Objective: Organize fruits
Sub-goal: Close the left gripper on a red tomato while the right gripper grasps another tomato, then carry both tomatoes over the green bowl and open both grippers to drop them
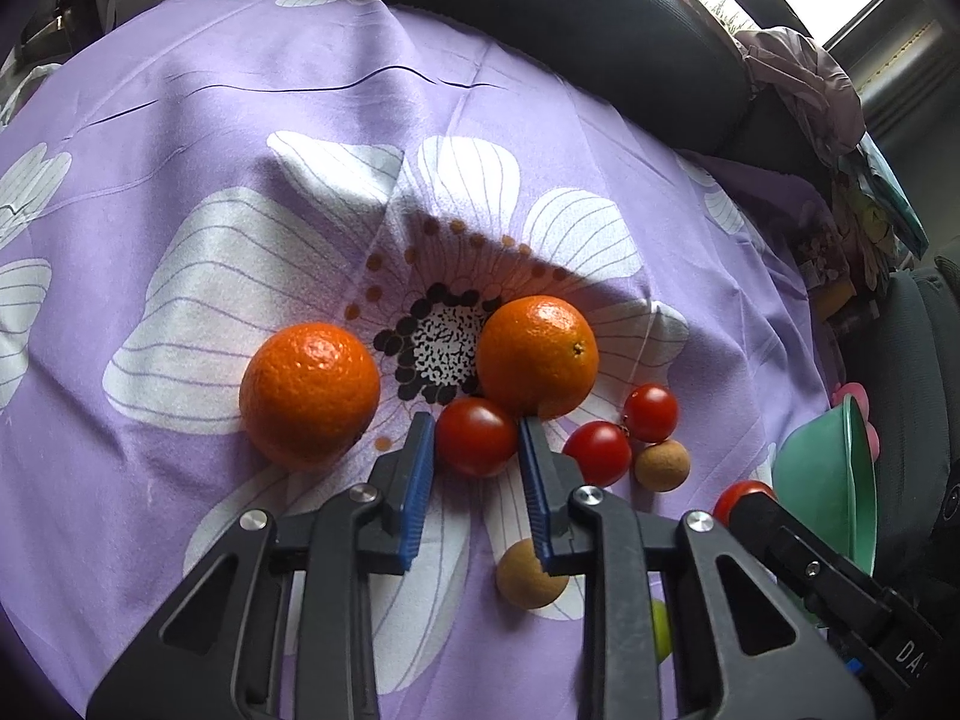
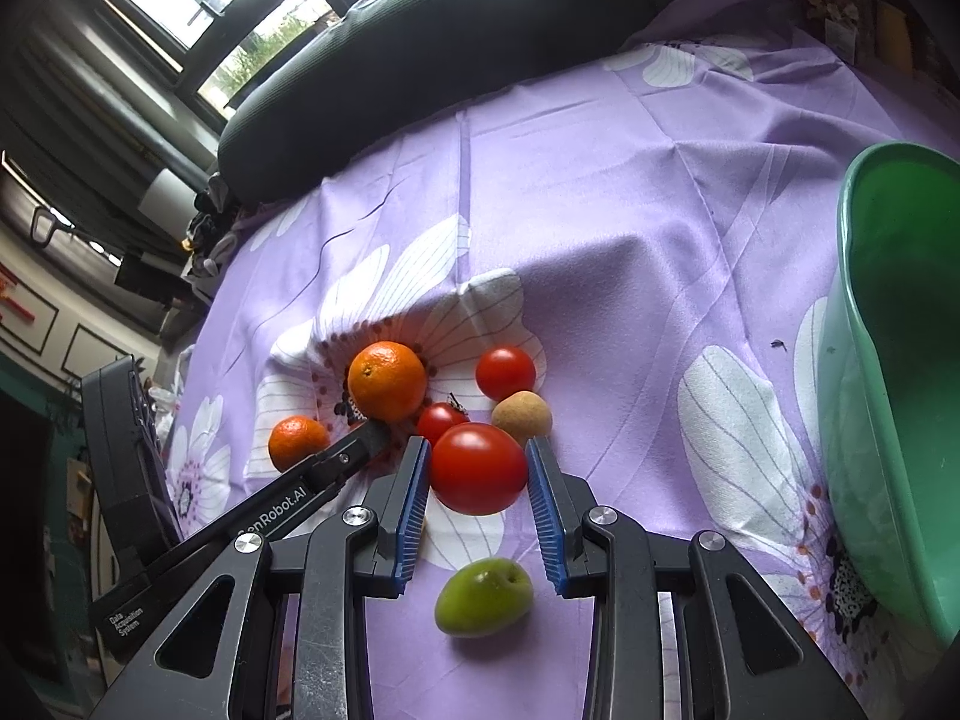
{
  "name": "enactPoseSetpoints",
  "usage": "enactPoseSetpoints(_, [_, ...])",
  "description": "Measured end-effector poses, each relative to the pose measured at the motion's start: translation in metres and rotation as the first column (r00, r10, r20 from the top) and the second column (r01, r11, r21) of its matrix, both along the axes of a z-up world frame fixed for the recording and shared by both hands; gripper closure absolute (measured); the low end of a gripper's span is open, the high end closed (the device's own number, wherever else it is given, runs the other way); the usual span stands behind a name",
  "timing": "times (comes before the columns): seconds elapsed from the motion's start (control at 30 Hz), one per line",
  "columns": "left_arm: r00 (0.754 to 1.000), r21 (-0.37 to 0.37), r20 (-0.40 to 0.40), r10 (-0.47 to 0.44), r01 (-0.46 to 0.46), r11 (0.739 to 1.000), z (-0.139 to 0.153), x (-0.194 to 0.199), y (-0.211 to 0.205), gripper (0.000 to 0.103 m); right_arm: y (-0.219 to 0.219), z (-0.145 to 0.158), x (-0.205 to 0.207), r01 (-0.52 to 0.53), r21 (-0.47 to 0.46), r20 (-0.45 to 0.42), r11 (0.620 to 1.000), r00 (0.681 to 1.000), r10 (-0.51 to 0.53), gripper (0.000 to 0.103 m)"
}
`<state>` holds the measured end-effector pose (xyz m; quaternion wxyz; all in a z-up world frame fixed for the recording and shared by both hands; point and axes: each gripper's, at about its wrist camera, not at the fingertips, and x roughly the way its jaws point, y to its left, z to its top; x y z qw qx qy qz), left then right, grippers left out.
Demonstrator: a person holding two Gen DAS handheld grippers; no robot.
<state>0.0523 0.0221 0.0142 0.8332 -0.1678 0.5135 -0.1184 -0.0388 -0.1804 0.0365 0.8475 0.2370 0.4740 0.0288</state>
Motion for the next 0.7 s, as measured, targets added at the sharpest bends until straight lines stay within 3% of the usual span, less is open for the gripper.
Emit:
enactPoseSetpoints(0.13, [1.0, 0.0, 0.027, -0.001, 0.001, 1.0, 0.01, -0.007, -0.003, 0.076, -0.002, 0.005, -0.003, 0.005, -0.002, 0.012, 1.0, 1.0, -0.005, 0.068])
enactPoseSetpoints(0.33, [0.986, 0.012, 0.16, -0.052, 0.05, 0.999, 0.044, -0.033, -0.022, 0.076, -0.01, 0.022, -0.015, 0.036, -0.01, 0.073, 0.999, 0.997, -0.035, 0.068])
enactPoseSetpoints(0.7, [0.905, 0.045, 0.361, -0.224, 0.223, 0.974, 0.096, -0.076, -0.083, 0.076, -0.055, 0.063, -0.059, 0.23, -0.046, 0.217, 0.972, 0.952, -0.215, 0.068])
